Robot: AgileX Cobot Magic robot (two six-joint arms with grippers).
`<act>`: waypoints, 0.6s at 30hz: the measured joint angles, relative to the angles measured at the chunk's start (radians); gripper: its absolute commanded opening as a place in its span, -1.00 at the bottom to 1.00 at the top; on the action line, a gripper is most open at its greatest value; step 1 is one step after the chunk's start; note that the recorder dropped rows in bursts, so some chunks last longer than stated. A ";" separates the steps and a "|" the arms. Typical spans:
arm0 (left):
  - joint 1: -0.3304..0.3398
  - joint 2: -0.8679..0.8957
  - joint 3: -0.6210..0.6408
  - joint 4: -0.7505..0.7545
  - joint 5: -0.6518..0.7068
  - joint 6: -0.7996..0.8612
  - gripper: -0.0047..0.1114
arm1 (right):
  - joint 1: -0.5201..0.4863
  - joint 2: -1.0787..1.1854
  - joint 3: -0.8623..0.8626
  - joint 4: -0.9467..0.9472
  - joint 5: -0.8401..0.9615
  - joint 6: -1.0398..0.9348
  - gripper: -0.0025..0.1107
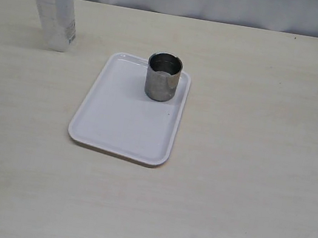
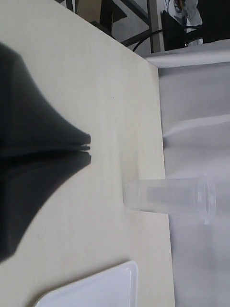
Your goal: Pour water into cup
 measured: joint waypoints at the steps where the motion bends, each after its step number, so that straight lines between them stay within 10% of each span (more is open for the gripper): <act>1: 0.000 0.000 0.000 0.000 0.000 0.000 -0.92 | 0.000 0.000 0.000 0.000 0.028 0.000 0.98; 18: 0.000 0.000 0.000 0.000 0.000 0.000 -0.92 | 0.000 0.000 0.002 0.052 0.561 -0.003 0.98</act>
